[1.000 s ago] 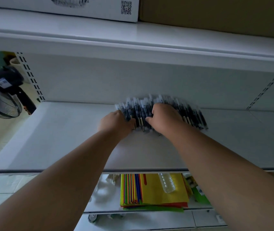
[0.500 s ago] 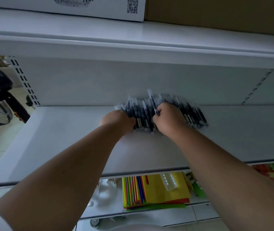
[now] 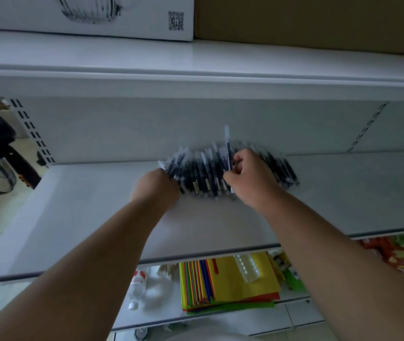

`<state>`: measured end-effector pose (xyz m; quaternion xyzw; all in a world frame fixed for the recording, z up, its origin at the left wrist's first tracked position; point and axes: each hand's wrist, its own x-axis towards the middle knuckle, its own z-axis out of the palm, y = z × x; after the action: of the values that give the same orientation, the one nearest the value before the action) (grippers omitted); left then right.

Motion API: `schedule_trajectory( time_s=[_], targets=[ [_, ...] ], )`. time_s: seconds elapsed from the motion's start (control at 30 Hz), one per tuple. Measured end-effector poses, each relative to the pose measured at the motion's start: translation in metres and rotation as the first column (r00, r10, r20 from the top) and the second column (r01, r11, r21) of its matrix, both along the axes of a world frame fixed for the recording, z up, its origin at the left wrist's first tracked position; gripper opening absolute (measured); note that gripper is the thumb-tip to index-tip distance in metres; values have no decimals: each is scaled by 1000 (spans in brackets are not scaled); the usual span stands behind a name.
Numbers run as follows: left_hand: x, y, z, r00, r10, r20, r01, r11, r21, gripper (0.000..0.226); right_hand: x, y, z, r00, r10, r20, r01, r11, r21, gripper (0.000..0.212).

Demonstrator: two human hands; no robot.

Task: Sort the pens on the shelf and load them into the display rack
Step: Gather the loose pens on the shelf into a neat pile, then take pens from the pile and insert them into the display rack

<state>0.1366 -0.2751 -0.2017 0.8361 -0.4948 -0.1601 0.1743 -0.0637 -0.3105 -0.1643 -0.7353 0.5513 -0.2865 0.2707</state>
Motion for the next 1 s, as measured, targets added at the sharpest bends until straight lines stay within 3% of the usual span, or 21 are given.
schedule_trajectory(
  time_s=[0.2,0.4,0.5,0.7,0.8,1.0],
  targets=[
    [-5,15,-1,992,48,-113,-62,990,-124,26,-9,5,-9,987,10,158,-14,999,29,38],
    [-43,30,0,970,-100,-220,22,943,-333,21,-36,10,-6,974,-27,226,23,999,22,12],
    [-77,35,4,968,-135,-211,45,923,-381,19,-60,12,-2,959,-48,280,54,998,-13,15],
    [-156,27,6,938,-176,-299,37,908,-418,28,-143,7,0,941,-98,324,116,993,-36,8],
    [-209,22,2,910,-195,-366,19,901,-434,34,-198,5,2,946,-91,312,99,995,-12,19],
    [-312,12,-2,814,-230,-533,-41,893,-448,15,-301,-5,5,934,-86,347,108,993,-44,12]
  ],
)
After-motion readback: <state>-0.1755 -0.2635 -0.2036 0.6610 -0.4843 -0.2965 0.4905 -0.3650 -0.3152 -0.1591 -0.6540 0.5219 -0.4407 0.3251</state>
